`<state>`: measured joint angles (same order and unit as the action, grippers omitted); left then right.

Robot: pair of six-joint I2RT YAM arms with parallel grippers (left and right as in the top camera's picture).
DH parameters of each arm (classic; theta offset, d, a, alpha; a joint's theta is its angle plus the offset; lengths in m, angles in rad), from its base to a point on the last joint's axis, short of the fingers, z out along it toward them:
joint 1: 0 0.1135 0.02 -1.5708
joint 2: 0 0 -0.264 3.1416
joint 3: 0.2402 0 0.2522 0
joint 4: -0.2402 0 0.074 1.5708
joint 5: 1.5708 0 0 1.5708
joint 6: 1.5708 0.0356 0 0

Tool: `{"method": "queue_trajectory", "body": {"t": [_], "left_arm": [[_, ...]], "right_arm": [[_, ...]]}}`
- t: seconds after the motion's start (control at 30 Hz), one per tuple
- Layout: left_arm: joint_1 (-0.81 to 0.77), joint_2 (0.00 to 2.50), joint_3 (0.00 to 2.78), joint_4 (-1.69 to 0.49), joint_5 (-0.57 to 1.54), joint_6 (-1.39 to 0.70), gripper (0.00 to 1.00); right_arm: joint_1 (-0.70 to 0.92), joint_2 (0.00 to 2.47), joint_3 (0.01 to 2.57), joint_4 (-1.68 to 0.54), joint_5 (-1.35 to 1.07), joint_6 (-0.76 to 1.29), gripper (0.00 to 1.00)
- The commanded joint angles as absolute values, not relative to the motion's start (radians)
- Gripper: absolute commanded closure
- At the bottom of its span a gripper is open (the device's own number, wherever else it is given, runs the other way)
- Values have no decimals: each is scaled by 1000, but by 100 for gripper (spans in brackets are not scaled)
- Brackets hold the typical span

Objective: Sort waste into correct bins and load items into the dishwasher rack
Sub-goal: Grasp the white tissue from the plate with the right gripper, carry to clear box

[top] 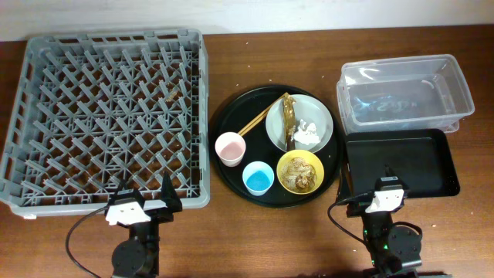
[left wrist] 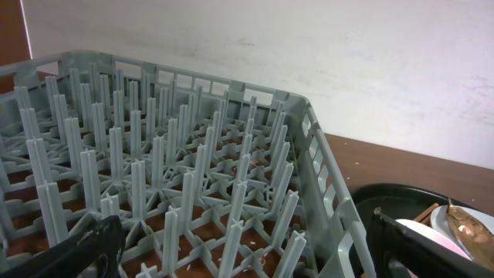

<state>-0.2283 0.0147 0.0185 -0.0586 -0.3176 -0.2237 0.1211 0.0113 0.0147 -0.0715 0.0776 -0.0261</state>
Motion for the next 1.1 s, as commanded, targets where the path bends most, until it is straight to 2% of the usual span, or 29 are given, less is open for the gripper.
{"method": "queue_trajectory", "body": {"t": [0.0,0.13,0.17,0.23,0.27,0.33,0.43,0.53,0.6,0.67,0.77,0.83,0.93,0.97,1.0,1.03,1.07], "left_arm": [[-225,7,9,-53,-317,-207,1],[-225,7,9,-52,-317,-207,1],[-225,7,9,-37,-288,-207,1],[-225,7,18,152,-173,-207,1],[-225,11,47,178,-168,-207,1],[-225,96,229,-30,-169,-207,1],[-225,409,552,-266,-139,-207,1],[-225,796,877,-466,46,-207,1],[-225,1061,1151,-633,138,-207,1],[-225,1275,1370,-806,143,-207,1],[-225,1382,1397,-841,142,-207,1],[-225,1422,1397,-855,142,-207,1],[-225,1425,1396,-855,142,-207,1],[-225,1425,1396,-855,142,-207,1],[-225,1425,1396,-855,142,-207,1],[-225,1425,1396,-855,142,-207,1],[-225,1425,1396,-855,142,-207,1]], "right_arm": [[119,7,6,-71,82,-22,1],[119,7,6,-70,82,-22,2],[119,7,7,-24,-1,-22,1],[119,7,55,29,-143,21,1],[119,11,109,19,-159,108,2],[119,86,263,-80,-184,145,1],[119,374,579,-359,-184,148,1],[119,781,968,-670,-185,148,1],[119,1116,1326,-993,-184,159,1],[119,1369,1576,-1177,-184,159,2],[120,1567,1633,-1190,-323,159,2],[148,1789,1622,-1232,-287,175,1],[157,1983,1622,-1208,-175,218,26],[157,2025,1622,-1196,-175,218,30],[157,2098,1622,-1124,-176,219,41],[157,2111,1622,-1097,-179,219,43],[157,2117,1621,-1068,-196,218,50]]}}
